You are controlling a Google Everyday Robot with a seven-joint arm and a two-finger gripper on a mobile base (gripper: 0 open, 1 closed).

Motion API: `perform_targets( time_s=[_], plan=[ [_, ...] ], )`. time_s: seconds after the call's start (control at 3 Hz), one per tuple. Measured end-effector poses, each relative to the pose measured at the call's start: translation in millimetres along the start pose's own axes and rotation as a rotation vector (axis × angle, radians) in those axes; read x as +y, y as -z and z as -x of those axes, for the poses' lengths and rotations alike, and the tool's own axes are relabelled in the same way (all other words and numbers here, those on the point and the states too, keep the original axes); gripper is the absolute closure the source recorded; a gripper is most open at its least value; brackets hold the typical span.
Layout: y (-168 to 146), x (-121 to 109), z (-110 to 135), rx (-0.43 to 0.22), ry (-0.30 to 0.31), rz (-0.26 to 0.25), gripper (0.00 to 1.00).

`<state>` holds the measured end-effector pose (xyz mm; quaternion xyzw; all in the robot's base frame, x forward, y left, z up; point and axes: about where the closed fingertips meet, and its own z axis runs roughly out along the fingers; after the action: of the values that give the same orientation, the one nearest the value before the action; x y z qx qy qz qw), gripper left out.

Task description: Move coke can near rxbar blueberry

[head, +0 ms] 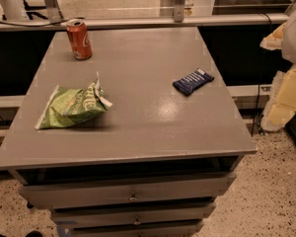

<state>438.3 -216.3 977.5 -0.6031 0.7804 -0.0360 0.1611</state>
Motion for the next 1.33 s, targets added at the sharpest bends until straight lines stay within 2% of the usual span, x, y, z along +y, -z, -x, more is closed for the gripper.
perform_targets(
  time_s=[0.33,0.67,1.0,1.33],
  plan=[
    [10.4,-4.1,-3.2,-0.01,0.013,-0.017,0.0],
    [7.6,-36.9,-1.1,-0.109,0.024,-0.047,0.0],
    [-12.5,-88.1,25.1,-0.279,0.027,-0.067,0.0],
    [-43.5,-133.3,68.3,-0.452,0.014,-0.079,0.0]
  ],
)
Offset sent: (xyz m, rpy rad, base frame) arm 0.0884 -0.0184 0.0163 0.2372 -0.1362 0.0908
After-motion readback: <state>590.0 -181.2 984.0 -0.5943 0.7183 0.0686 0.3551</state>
